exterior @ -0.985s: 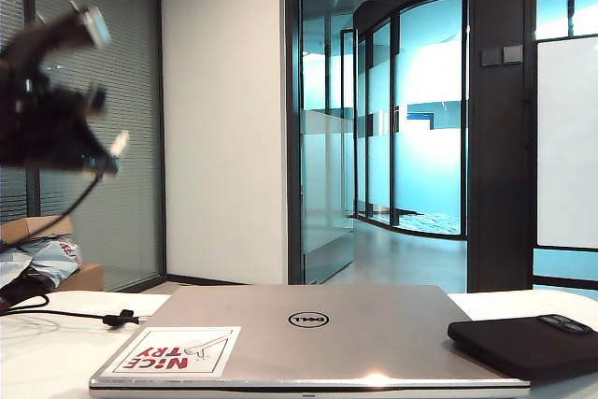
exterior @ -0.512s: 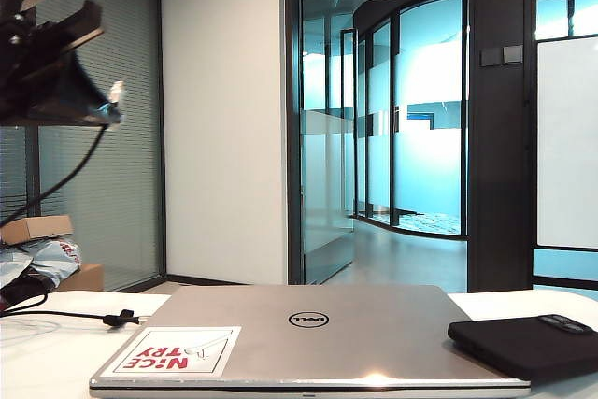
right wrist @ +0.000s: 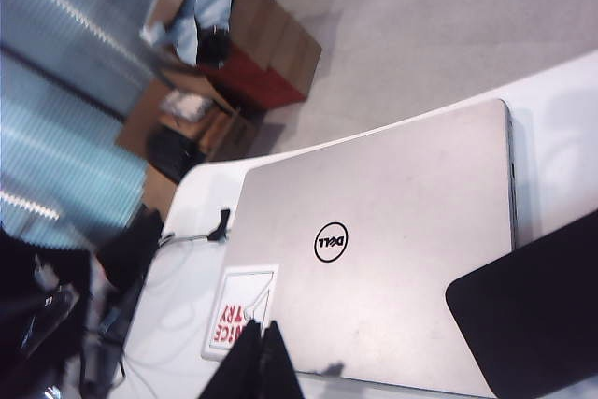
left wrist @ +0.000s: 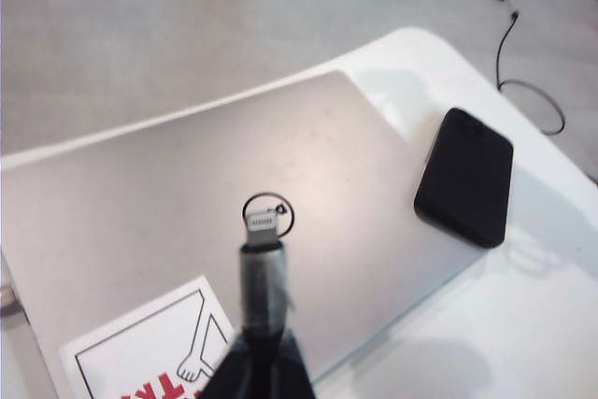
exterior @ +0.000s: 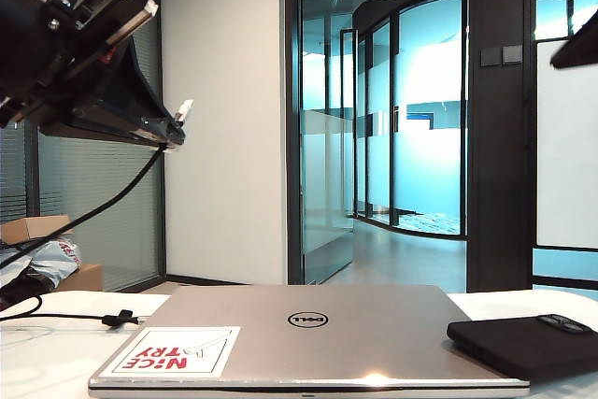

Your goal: Pick up the charging cable and the phone, plug the charging cable into the charging port on the phone, and finally place them back on the table.

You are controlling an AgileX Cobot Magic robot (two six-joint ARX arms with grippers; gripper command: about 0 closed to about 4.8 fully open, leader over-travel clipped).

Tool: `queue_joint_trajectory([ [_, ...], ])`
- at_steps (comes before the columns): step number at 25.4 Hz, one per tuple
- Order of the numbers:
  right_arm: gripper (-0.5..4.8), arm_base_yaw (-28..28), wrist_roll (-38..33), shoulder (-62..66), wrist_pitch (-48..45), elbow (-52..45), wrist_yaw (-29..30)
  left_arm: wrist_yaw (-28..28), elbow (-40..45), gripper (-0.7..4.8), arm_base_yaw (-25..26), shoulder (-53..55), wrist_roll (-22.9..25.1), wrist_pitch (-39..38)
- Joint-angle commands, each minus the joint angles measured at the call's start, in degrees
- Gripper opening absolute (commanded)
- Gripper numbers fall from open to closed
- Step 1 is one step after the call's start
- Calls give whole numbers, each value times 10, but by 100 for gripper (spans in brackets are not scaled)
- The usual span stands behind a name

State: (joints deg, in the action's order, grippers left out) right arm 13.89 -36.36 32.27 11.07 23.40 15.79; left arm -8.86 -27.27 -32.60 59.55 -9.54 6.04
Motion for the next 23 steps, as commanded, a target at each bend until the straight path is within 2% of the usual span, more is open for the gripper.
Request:
queue_joint_trajectory([
  [1, -5, -21, -44, -3, -35, -25, 9, -2, -15, -6, 0, 0, 1, -12],
  [5, -5, -39, -46, -3, -50, -59, 11, -2, -16, -6, 0, 0, 3, 4],
  [10, -5, -55, -51, -3, -54, -96, 11, -2, -16, -6, 0, 14, 31, 5],
  [15, -6, -91, -89, -2, -54, -139, 6, -2, -16, -6, 0, 59, 35, 26],
  [16, -3, -104, -137, -1, -50, -144, -3, -2, -17, -6, 0, 73, 35, 39],
  [17, 79, -117, -160, 3, -50, -145, -2, -2, -17, -6, 0, 80, 35, 46],
  [18, 221, -132, -176, 10, -52, -146, 10, -2, -17, -6, 0, 83, 35, 49],
  [19, 291, -140, -187, 16, -52, -146, 17, -2, -17, -6, 0, 85, 35, 50],
  [21, 344, -156, -200, 29, -52, -146, 44, -2, -17, -6, 0, 85, 36, 52],
  [23, 347, -172, -207, 51, -54, -146, 77, -2, -17, -6, 0, 85, 36, 58],
])
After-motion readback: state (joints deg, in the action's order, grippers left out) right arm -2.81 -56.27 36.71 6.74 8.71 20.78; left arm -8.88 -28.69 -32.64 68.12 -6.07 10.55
